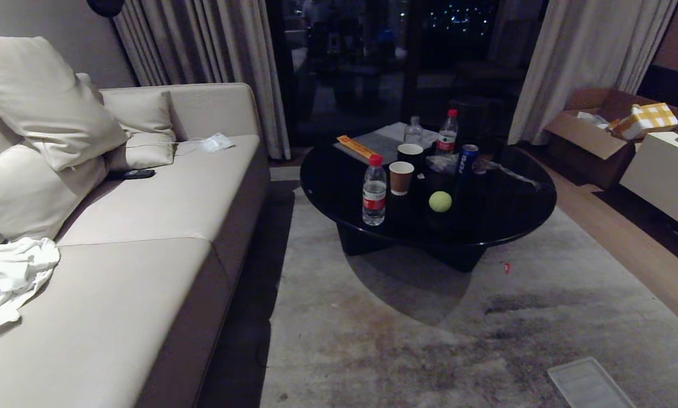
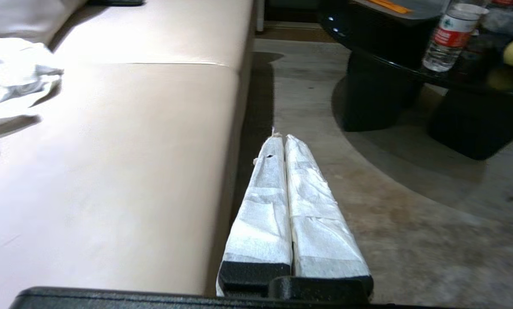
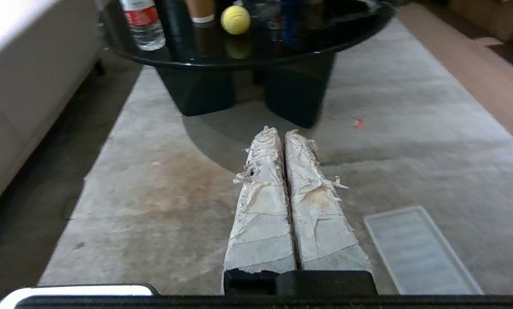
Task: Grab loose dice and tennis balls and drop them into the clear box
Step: Pick up the ball on the table
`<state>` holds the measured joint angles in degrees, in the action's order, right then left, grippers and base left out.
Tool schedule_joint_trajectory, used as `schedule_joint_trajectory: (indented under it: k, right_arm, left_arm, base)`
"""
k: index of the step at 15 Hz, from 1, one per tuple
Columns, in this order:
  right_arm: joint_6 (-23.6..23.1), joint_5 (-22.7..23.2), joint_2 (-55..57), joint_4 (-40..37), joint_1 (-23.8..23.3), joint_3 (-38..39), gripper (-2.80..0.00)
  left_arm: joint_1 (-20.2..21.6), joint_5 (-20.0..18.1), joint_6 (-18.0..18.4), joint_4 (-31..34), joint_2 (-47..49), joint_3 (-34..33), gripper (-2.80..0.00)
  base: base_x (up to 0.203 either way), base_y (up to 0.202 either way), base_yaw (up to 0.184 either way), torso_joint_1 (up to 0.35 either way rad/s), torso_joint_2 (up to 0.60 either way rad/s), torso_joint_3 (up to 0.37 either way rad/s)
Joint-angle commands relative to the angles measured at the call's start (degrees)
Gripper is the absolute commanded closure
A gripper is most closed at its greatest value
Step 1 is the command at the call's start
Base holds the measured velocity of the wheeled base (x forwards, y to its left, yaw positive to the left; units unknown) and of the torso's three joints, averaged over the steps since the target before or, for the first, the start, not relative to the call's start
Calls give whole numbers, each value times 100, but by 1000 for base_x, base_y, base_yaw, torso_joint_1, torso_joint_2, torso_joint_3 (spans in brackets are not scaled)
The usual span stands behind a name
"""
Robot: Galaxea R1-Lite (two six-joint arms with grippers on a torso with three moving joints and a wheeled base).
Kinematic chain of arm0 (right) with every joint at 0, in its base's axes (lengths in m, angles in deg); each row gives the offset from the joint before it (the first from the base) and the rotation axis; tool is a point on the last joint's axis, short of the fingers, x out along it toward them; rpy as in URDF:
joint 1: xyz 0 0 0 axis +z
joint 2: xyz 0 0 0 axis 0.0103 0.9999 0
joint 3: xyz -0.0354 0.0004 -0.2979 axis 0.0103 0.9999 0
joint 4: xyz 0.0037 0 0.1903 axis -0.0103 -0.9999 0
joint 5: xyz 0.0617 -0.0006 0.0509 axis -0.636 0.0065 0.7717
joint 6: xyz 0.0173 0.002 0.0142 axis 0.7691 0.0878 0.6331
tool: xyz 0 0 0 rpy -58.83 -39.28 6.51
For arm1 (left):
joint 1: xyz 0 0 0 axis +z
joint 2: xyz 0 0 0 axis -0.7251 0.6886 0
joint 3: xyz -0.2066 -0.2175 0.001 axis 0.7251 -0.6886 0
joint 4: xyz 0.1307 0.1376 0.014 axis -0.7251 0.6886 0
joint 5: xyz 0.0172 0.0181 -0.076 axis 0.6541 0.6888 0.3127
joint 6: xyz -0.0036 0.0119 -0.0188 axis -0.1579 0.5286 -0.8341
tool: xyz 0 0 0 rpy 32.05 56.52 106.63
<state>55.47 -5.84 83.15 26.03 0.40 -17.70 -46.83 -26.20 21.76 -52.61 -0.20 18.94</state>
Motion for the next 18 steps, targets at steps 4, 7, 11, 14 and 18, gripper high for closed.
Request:
schedule_joint_trajectory:
  k: [4, 7, 11, 14, 18]
  right_arm:
    - [0, 0, 7, 0, 1, 9, 0]
    - [0, 0, 7, 0, 1, 9, 0]
    - [0, 0, 7, 0, 1, 9, 0]
    - [2, 0, 7, 0, 1, 9, 0]
    - [0, 0, 13, 0, 1, 9, 0]
  left_arm:
    - [0, 16, -22, -2, 9, -9, 0]
    - [0, 25, -44, -3, 9, -9, 0]
    - [0, 16, -35, -2, 9, -9, 0]
    - [0, 16, -35, -2, 9, -9, 0]
    - [0, 16, -18, -2, 9, -9, 0]
  base:
    - [0, 0, 0, 0, 0, 0]
    - [0, 0, 0, 0, 0, 0]
    - [103, 0, 0, 5, 4, 3]
    - [183, 0, -1, 1, 1, 4]
    - [185, 0, -1, 3, 0, 5]
